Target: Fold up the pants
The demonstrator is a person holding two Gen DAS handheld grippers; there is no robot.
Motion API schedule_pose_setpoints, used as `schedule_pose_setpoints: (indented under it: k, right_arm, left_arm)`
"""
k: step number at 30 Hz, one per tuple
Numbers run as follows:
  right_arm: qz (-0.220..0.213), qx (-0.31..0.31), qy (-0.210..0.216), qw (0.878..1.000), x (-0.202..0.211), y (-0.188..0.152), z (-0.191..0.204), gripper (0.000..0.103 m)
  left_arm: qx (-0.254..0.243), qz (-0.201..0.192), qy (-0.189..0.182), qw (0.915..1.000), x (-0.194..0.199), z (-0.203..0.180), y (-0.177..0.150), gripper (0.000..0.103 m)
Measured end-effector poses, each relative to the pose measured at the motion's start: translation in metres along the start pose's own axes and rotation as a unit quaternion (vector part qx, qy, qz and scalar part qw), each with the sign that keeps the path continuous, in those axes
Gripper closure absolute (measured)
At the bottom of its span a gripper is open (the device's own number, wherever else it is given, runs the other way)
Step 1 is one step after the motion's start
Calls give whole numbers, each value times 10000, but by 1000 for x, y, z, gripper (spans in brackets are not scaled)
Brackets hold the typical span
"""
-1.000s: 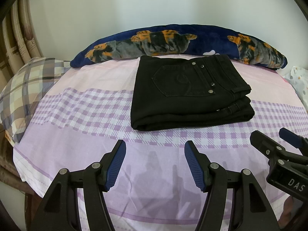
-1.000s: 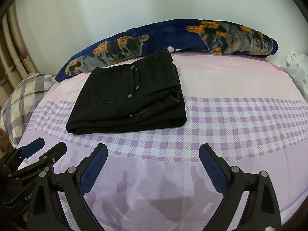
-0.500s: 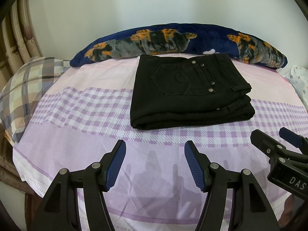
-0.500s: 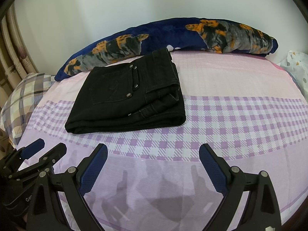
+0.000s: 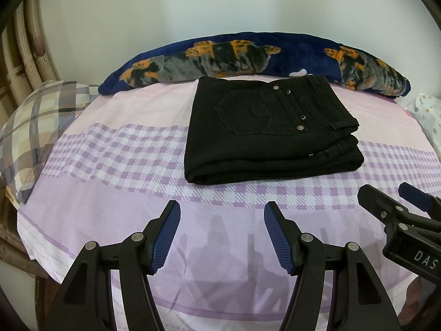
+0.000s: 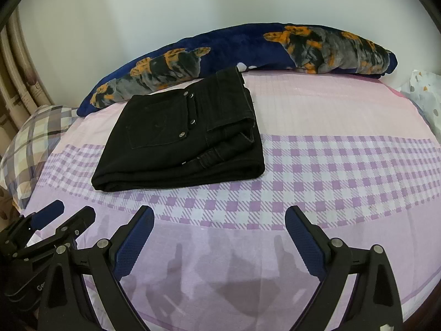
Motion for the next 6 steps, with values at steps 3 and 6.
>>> schedule_pose_setpoints:
  k: [3, 6]
  right_arm:
    - [-2, -3, -3, 10000, 0, 0, -1, 8]
    - [1, -3, 8, 10000, 1, -1, -3, 8]
  left_arm:
    - [-13, -11, -24, 10000, -2, -1, 0, 39]
    - [-12, 1, -27, 10000, -2, -1, 0, 39]
Point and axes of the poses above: each gripper's, at about its wrist camera, not at the fingertips, and x roughly against the way its jaws point, z to its left, y to its top, the point moved 2 cm from there along -x, roughly the way its jaws point, and after that the axes turned 12 degrees about y, right-handed, at the moved point
